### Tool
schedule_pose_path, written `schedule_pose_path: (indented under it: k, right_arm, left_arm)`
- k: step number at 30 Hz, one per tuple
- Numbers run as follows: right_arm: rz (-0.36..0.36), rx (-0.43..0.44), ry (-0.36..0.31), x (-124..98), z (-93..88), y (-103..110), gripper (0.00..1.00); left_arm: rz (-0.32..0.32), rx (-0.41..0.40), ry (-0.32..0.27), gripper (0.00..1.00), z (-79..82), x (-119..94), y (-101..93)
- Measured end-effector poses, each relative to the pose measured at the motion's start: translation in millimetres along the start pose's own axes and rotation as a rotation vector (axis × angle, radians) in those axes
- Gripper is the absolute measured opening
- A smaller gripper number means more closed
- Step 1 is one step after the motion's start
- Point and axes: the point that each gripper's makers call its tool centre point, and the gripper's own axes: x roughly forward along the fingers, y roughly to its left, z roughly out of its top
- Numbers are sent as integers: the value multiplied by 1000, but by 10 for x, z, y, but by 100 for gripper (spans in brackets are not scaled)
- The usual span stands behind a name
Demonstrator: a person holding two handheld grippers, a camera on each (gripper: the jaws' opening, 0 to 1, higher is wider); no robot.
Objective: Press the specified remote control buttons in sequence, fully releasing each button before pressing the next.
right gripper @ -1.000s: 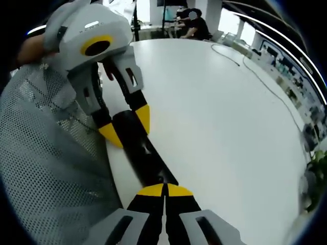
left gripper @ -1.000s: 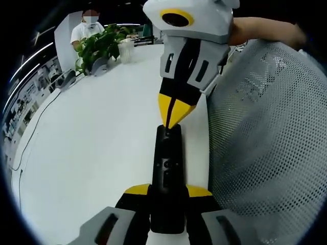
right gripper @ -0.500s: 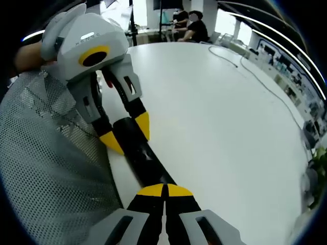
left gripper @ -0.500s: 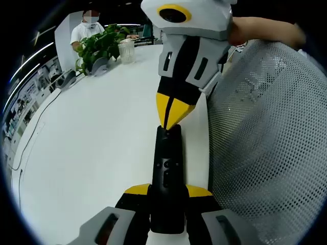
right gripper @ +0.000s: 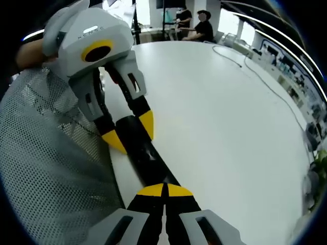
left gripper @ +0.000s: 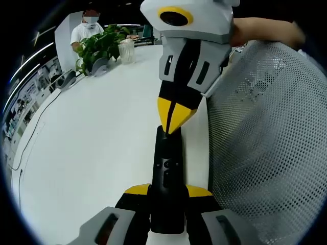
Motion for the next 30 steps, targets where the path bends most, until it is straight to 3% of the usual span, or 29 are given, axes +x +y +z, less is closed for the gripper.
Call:
schedule_pose_path:
  k: [5, 30]
  right_arm:
    - [-13, -45, 10, 4, 0, 8, 0]
    - [-21, -37, -2, 11, -7, -4, 0]
  left_arm:
    - [-1, 1, 1, 25, 0, 2, 2]
    - [2, -3, -1, 25, 0, 1, 3]
